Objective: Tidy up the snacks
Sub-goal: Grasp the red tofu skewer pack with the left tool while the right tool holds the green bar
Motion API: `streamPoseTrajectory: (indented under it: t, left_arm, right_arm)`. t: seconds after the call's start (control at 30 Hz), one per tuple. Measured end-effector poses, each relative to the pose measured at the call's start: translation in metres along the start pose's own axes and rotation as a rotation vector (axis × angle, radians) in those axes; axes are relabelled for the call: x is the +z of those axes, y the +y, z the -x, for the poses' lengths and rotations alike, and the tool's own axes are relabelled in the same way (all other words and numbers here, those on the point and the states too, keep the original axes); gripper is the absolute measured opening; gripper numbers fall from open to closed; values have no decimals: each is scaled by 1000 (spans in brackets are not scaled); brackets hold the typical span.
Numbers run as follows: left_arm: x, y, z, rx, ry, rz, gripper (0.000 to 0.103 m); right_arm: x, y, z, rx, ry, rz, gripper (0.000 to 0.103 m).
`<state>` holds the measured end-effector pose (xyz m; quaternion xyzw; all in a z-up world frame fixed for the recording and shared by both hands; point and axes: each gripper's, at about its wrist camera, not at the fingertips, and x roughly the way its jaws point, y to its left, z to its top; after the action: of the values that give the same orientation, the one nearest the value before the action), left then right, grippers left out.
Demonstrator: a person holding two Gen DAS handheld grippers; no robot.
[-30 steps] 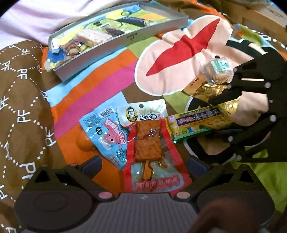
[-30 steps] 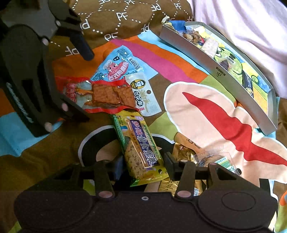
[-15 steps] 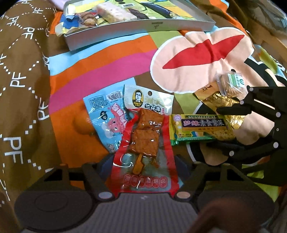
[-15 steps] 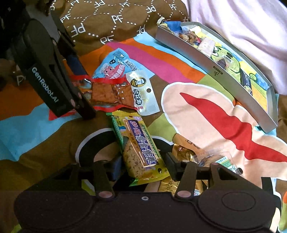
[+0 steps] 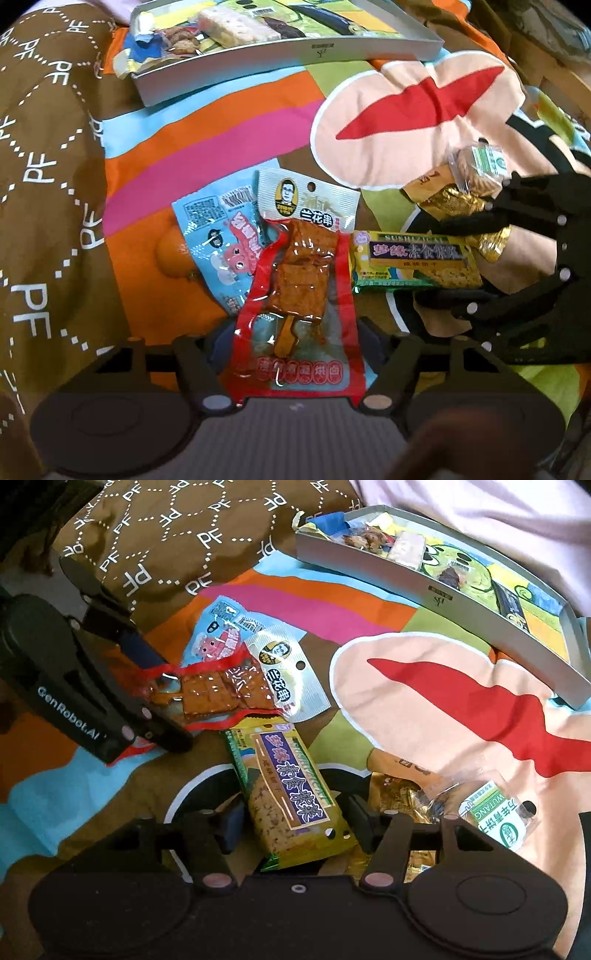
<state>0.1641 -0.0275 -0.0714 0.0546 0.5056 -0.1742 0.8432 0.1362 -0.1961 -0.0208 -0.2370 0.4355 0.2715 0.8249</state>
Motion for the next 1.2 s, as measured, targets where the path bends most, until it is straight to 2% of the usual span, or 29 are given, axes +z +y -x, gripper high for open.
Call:
streamPoseTrajectory:
  t: [0.1, 0.27, 0.37, 0.43, 0.5, 0.57, 0.67, 0.83, 0.97, 1.07, 1.13, 1.2]
  left_arm:
    - [-1, 4, 6, -7, -9, 23, 61]
    - [-2, 3, 7, -1, -18, 46, 55]
    - [-3, 3, 8, 12, -31, 52, 48]
    - [-3, 4, 8, 12, -31, 58, 48]
    - [-3, 3, 7, 14, -35, 50, 51]
    - [-2, 1, 5, 11, -38, 33, 65]
    - [-1, -6, 2, 32, -48, -12, 76]
    - [-1, -14, -4, 80, -45, -75, 79]
    - [0, -9, -8, 69, -25, -41, 77]
    - [1, -6, -9, 68, -21, -27, 75]
    - [0, -6, -9, 73, -20, -34, 73]
    - [-1, -7, -8, 77, -22, -31, 71]
  right_arm:
    - [-1, 7, 2, -14, -4, 22, 52]
    - [0, 18, 3, -65, -8, 65, 50]
    - [-2, 28, 4, -123, -19, 131, 49]
    - [-4, 36, 3, -176, -27, 200, 49]
    - [-5, 41, 2, -202, -31, 244, 47]
    - [-5, 41, 1, -207, -30, 247, 48]
    - [-4, 36, 0, -205, -27, 223, 48]
    - [-3, 36, -1, -207, -25, 215, 48]
    - [-4, 38, -1, -211, -27, 216, 49]
    - [-4, 37, -3, -211, -22, 204, 56]
    - [-3, 35, -5, -220, -20, 189, 66]
    - [-2, 30, -7, -212, -18, 164, 67]
